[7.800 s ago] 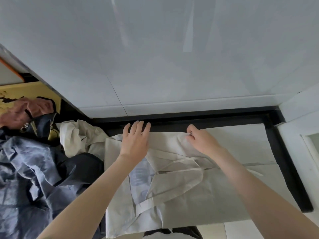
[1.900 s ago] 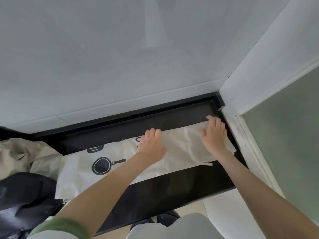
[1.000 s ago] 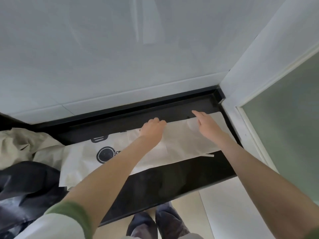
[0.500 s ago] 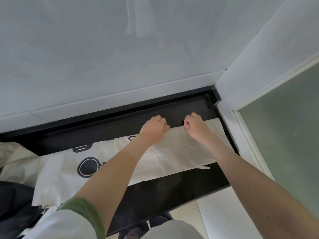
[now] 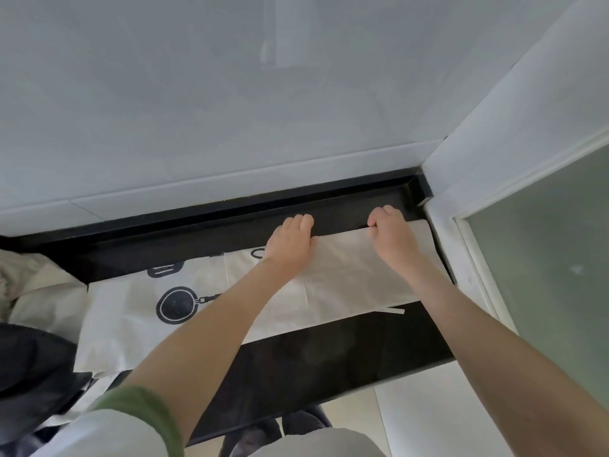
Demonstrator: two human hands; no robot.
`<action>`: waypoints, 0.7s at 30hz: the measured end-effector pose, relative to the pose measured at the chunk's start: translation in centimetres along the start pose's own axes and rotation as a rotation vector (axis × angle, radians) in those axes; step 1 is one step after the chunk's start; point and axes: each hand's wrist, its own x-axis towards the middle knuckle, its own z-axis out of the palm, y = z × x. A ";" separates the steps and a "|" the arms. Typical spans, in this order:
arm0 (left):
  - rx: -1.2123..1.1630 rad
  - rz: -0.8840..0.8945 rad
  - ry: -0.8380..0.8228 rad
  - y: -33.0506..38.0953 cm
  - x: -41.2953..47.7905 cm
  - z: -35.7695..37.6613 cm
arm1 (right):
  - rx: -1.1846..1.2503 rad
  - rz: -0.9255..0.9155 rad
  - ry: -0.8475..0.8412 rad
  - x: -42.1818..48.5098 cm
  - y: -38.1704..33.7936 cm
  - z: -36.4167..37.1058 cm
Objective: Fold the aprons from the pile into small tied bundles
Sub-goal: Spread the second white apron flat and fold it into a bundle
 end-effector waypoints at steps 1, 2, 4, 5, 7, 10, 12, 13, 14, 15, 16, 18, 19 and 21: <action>-0.019 -0.036 0.007 -0.5 -1.1 -0.2 | 0.029 -0.016 -0.020 -0.6 -0.3 -0.1; -0.014 -0.048 -0.004 -1.3 -2.1 -0.3 | 0.044 -0.049 -0.077 -1.2 -0.8 -0.4; 0.043 -0.040 -0.067 -3.4 -4.2 -0.9 | 0.033 -0.174 -0.257 -3.2 -2.3 -0.6; 0.077 -0.039 -0.098 -4.4 -5.1 -1.3 | 0.025 -0.239 -0.337 -4.4 -3.3 -0.4; 0.132 -0.030 -0.136 -6.3 -6.6 -1.7 | 0.029 -0.355 -0.448 -7.0 -5.3 0.6; 0.159 0.034 -0.101 -8.1 -9.1 -1.5 | -0.052 -0.525 -0.448 -9.5 -6.5 2.9; 0.193 0.130 -0.097 -8.8 -11.2 -1.5 | -0.149 -0.642 -0.375 -10.1 -6.3 3.9; 0.236 0.172 -0.117 -9.0 -12.2 -1.6 | -0.172 -0.685 -0.322 -10.2 -6.2 4.1; 0.278 0.186 -0.167 -9.0 -13.0 -1.6 | -0.182 -0.727 -0.267 -10.3 -6.2 4.1; 0.334 0.177 -0.238 -9.0 -14.1 -1.8 | -0.185 -0.775 -0.215 -10.5 -6.4 4.2; 0.383 0.168 -0.298 -9.2 -15.0 -1.7 | -0.196 -0.815 -0.164 -10.6 -6.5 4.3; 0.426 0.160 -0.336 -9.8 -16.3 -1.5 | -0.209 -0.838 -0.098 -10.7 -6.8 4.1; 0.436 0.163 -0.328 -10.2 -16.9 -1.5 | -0.210 -0.832 -0.072 -10.6 -7.0 3.8; 0.428 0.188 -0.257 -11.0 -17.6 -1.8 | -0.180 -0.794 -0.009 -10.5 -7.8 2.8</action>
